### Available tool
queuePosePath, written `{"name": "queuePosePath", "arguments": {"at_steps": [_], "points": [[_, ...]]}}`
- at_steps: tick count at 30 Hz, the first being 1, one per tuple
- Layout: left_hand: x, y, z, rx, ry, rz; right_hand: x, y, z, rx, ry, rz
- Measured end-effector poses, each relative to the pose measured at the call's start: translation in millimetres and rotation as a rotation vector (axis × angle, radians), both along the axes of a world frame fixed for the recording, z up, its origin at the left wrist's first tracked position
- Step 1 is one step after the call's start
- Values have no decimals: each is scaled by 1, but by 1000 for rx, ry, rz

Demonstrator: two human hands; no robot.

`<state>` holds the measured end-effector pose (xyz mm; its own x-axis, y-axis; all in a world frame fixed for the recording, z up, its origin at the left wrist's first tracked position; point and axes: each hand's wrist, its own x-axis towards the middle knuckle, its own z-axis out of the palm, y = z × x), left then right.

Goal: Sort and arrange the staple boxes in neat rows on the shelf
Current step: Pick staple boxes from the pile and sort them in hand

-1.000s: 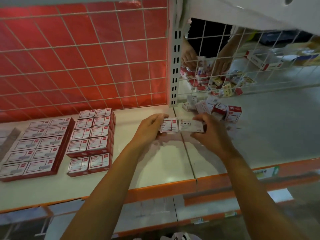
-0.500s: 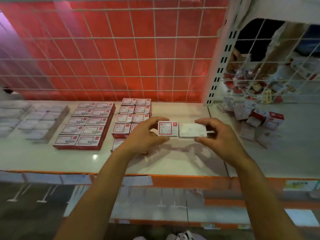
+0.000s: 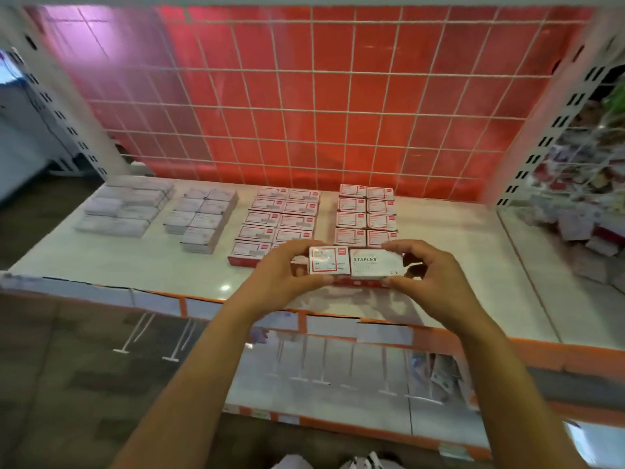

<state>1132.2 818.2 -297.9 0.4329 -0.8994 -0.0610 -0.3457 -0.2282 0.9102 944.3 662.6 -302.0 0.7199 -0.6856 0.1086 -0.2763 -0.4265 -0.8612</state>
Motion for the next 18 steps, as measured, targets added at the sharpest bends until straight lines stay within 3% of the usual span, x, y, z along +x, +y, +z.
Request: {"name": "queuePosePath", "arguments": {"at_steps": [18], "points": [[81, 97, -14, 140, -113, 126, 95, 94, -23, 75, 110, 20]]}}
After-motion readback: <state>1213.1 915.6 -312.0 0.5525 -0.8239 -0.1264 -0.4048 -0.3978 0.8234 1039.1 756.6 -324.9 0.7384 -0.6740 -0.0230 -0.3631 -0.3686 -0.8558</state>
